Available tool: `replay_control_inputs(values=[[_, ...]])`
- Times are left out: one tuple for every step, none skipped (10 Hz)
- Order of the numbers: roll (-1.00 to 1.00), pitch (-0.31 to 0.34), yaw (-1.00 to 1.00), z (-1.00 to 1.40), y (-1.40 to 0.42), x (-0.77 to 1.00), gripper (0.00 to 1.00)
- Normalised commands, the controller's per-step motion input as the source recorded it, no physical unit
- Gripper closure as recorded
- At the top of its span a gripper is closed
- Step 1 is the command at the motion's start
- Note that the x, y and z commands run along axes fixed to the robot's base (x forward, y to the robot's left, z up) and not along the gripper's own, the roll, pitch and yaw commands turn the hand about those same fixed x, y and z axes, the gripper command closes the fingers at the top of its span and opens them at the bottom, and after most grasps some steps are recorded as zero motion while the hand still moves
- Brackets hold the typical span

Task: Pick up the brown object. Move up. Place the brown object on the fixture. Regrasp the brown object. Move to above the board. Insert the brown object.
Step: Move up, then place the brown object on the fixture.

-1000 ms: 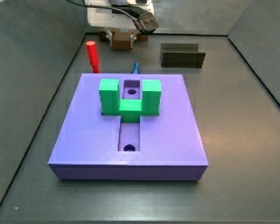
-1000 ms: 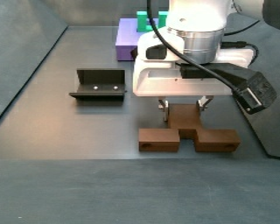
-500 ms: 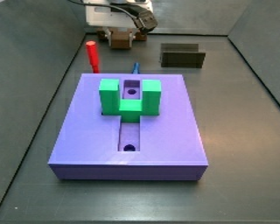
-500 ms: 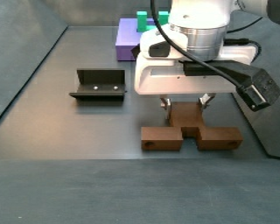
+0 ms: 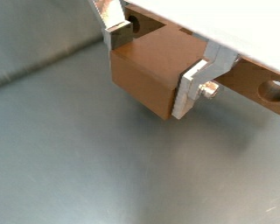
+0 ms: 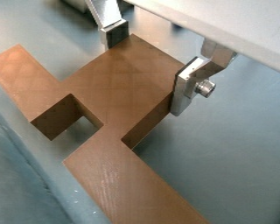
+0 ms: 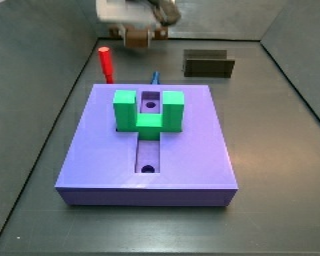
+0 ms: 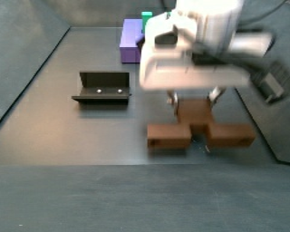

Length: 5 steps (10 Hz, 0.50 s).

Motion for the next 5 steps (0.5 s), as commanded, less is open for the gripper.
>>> replay_control_inputs(values=[[0.08,0.003,0.02,0.28,-0.01,-0.02,1.0],[0.0,-0.08,0.0,-0.13,0.0,-0.02,1.0],[0.0,-0.089,0.0,-0.12,0.0,-0.03,1.0],[-0.03,-0.011,0.0,-0.03,0.0,0.0,1.0],[0.0,0.0,0.0,-0.03,0.0,0.0,1.0]])
